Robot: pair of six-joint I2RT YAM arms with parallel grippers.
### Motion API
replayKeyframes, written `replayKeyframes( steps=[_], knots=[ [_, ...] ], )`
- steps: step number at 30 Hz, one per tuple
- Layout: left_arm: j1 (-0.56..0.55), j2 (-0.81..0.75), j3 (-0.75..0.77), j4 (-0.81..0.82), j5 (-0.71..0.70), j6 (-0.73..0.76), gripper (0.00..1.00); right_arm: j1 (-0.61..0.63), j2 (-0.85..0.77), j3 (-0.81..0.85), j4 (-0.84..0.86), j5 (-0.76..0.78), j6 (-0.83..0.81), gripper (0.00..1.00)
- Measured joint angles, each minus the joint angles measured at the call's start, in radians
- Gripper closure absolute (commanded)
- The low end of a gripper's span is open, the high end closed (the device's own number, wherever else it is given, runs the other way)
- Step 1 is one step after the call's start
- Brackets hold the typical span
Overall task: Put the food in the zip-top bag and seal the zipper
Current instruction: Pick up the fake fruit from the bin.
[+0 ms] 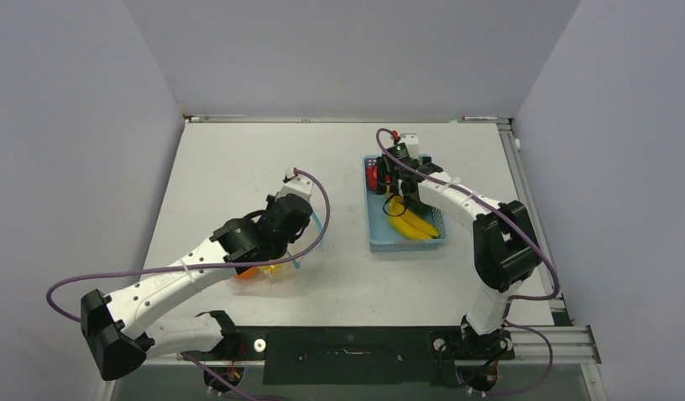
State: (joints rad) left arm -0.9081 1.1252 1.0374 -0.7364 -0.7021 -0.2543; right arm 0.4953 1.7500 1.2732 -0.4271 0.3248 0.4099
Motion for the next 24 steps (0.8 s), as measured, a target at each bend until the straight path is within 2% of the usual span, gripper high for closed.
replayKeyframes(
  steps=[7, 10, 21, 24],
  knots=[
    [0.0, 0.0, 0.0, 0.0, 0.0, 0.001, 1.0, -0.032, 0.082, 0.039, 0.007, -0.022, -0.007, 0.06],
    [0.0, 0.001, 0.0, 0.0, 0.0, 0.002, 1.0, -0.035, 0.107, 0.051, 0.015, -0.028, -0.01, 0.0],
    [0.0, 0.001, 0.0, 0.0, 0.0, 0.002, 1.0, -0.035, 0.114, 0.053, 0.015, -0.051, -0.011, 0.3],
    [0.0, 0.001, 0.0, 0.0, 0.0, 0.002, 1.0, -0.036, 0.114, 0.053, 0.015, -0.052, -0.013, 0.47]
  ],
)
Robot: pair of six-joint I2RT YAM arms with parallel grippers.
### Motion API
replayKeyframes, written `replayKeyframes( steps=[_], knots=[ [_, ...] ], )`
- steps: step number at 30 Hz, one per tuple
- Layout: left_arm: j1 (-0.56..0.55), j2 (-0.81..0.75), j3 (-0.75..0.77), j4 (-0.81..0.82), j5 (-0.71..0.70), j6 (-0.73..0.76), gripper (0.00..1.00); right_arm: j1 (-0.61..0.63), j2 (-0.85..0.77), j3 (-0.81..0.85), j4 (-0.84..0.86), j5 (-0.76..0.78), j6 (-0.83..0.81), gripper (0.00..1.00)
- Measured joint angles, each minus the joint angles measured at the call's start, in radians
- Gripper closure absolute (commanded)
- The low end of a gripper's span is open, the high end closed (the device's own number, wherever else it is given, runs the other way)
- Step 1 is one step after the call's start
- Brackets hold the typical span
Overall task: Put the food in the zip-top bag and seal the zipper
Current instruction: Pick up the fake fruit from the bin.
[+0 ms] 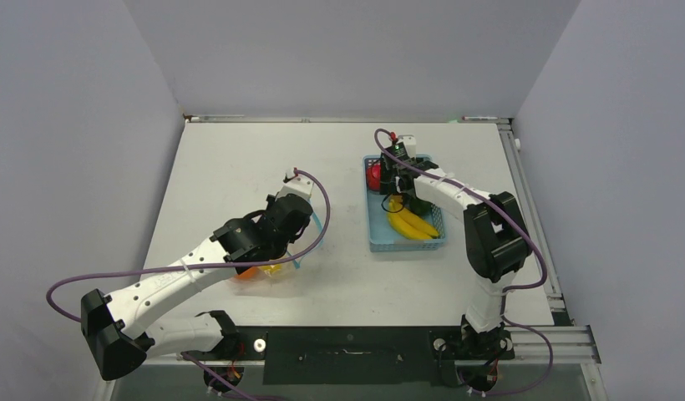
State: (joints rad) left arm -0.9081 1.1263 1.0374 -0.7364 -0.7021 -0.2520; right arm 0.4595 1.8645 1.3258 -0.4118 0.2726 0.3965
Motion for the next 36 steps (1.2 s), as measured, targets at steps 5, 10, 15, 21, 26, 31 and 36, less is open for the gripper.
replayKeyframes(
  steps=[5, 10, 15, 21, 26, 31, 36],
  knots=[
    [0.0, 0.0, 0.0, 0.0, 0.0, 0.0, 1.0, 0.0, 0.0, 0.0, 0.0, 0.0, 0.0, 0.61],
    [0.0, 0.0, 0.0, 0.0, 0.0, 0.0, 1.0, 0.0, -0.015, -0.005, -0.002, 0.0, 0.0, 0.66],
    [0.0, 0.0, 0.0, 0.0, 0.0, 0.0, 1.0, 0.01, -0.079, -0.026, -0.009, 0.008, 0.0, 0.66],
    [0.0, 0.001, 0.0, 0.0, 0.0, 0.0, 1.0, 0.046, -0.194, -0.043, -0.01, 0.019, 0.001, 0.65],
    [0.0, 0.001, 0.0, 0.0, 0.0, 0.0, 1.0, 0.089, -0.279, -0.054, -0.009, 0.007, 0.0, 0.64],
    [0.0, 0.001, 0.0, 0.0, 0.0, 0.0, 1.0, 0.125, -0.343, -0.062, -0.01, -0.058, -0.008, 0.64],
    [0.0, 0.001, 0.0, 0.0, 0.0, 0.0, 1.0, 0.158, -0.382, -0.068, -0.013, -0.154, -0.028, 0.64]
  ],
)
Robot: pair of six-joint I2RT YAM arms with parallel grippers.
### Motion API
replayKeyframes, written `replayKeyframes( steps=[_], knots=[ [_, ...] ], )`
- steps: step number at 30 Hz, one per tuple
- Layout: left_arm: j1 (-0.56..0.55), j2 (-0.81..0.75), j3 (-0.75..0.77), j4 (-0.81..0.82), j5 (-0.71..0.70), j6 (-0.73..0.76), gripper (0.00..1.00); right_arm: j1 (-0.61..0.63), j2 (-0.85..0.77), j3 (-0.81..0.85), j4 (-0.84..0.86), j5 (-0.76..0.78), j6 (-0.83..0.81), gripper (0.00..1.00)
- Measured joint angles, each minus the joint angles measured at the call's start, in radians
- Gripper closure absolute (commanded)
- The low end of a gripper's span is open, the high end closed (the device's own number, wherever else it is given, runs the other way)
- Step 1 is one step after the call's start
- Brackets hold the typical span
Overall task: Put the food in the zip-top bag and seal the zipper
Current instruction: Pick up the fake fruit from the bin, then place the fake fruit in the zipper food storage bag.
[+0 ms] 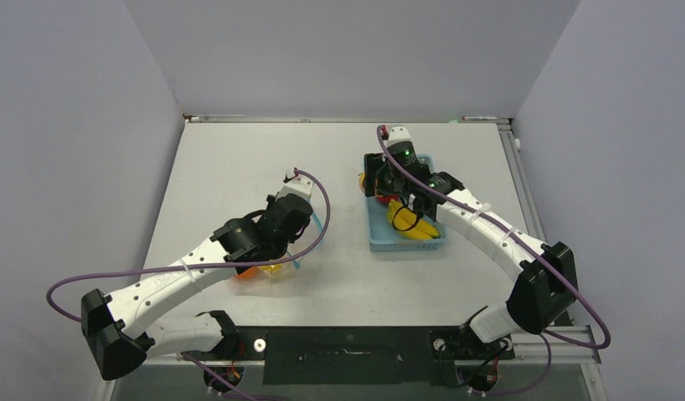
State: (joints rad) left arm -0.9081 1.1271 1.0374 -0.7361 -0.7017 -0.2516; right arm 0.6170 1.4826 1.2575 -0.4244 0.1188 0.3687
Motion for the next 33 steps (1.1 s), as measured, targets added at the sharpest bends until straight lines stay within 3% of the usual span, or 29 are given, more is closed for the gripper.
replayKeyframes(
  steps=[15, 33],
  knots=[
    [0.0, 0.0, 0.0, 0.0, 0.0, 0.0, 1.0, 0.117, -0.074, -0.069, 0.055, -0.386, -0.021, 0.62],
    [0.0, 0.0, 0.0, 0.0, 0.0, 0.0, 1.0, 0.277, 0.032, -0.076, 0.189, -0.469, 0.034, 0.57]
  ],
)
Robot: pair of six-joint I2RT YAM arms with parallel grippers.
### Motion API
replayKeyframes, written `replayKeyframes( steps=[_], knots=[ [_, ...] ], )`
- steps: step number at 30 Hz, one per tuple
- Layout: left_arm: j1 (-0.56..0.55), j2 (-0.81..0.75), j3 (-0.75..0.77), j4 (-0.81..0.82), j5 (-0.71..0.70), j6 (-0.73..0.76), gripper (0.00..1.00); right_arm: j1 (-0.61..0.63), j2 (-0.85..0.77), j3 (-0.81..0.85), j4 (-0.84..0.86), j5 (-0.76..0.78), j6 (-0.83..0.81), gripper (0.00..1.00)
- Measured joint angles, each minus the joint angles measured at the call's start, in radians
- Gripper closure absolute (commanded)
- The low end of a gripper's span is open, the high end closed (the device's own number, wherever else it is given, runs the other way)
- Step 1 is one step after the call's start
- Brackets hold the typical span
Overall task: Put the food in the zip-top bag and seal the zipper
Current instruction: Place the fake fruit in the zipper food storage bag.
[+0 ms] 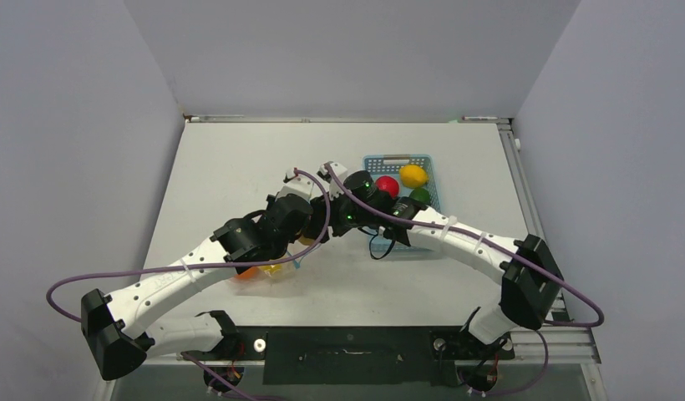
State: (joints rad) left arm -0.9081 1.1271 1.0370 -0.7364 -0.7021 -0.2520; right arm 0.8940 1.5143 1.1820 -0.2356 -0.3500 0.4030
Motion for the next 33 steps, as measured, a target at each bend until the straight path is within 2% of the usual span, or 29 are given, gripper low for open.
replayKeyframes(
  steps=[9, 12, 21, 23, 33],
  knots=[
    [0.0, 0.0, 0.0, 0.0, 0.0, 0.0, 1.0, 0.023, 0.08, 0.0, 0.076, 0.021, 0.059, 0.5],
    [0.0, 0.0, 0.0, 0.0, 0.0, 0.0, 1.0, 0.024, 0.095, 0.0, 0.092, 0.045, 0.079, 0.44],
    [0.0, -0.001, 0.0, 0.0, 0.0, 0.0, 1.0, 0.03, 0.114, 0.0, 0.15, 0.1, 0.139, 0.12],
    [0.0, -0.001, 0.0, 0.0, 0.0, 0.0, 1.0, 0.031, 0.119, 0.0, 0.156, 0.106, 0.148, 0.08],
    [-0.001, -0.001, 0.0, 0.0, 0.0, 0.0, 1.0, 0.032, 0.116, -0.001, 0.167, 0.136, 0.159, 0.05]
  ],
)
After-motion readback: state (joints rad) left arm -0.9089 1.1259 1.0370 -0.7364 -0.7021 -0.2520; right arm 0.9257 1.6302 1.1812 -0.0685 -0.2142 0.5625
